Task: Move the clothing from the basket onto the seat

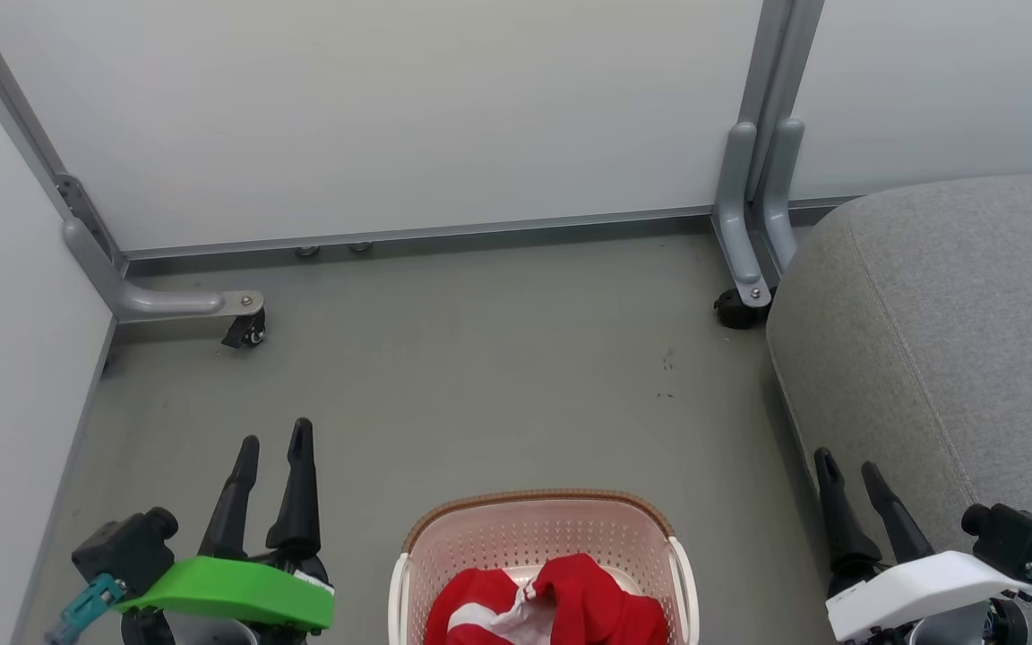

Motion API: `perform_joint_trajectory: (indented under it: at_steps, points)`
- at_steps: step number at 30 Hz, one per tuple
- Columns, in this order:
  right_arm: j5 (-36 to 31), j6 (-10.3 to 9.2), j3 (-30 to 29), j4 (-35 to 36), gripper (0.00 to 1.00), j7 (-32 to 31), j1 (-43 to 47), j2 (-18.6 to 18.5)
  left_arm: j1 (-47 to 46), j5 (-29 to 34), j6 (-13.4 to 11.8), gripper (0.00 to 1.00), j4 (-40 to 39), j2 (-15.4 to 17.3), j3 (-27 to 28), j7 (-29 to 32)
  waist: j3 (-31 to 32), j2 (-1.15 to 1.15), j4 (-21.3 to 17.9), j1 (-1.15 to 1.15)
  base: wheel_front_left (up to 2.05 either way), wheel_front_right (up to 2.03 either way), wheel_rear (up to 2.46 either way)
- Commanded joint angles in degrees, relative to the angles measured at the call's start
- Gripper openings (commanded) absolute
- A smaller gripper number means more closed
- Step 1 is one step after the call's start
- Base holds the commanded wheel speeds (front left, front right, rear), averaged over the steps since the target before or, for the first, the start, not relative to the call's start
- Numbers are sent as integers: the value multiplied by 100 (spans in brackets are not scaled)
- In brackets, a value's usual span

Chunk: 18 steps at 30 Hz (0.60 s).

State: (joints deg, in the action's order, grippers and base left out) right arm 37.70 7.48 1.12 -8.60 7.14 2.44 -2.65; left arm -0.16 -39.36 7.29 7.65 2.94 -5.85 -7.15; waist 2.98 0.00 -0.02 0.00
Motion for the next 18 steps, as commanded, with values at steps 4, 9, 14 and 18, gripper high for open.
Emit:
perform_joint_trajectory:
  at_steps: [4,9,14,18]
  points:
    - [-456,1,101,98,100,112,48,-38,56,397,18,100,-59,51,-101,-113,21,0,8,0,0,0,0]
    - [-788,1,155,147,100,180,93,-38,85,686,19,100,-39,72,-197,-181,44,0,22,0,0,0,0]
    - [-1133,1,204,189,100,254,136,-39,94,955,21,100,-39,97,-288,-249,65,0,32,0,0,0,0]
    - [-1369,1,225,215,100,307,159,-38,111,1157,22,100,-55,105,-337,-305,85,0,39,0,0,0,0]
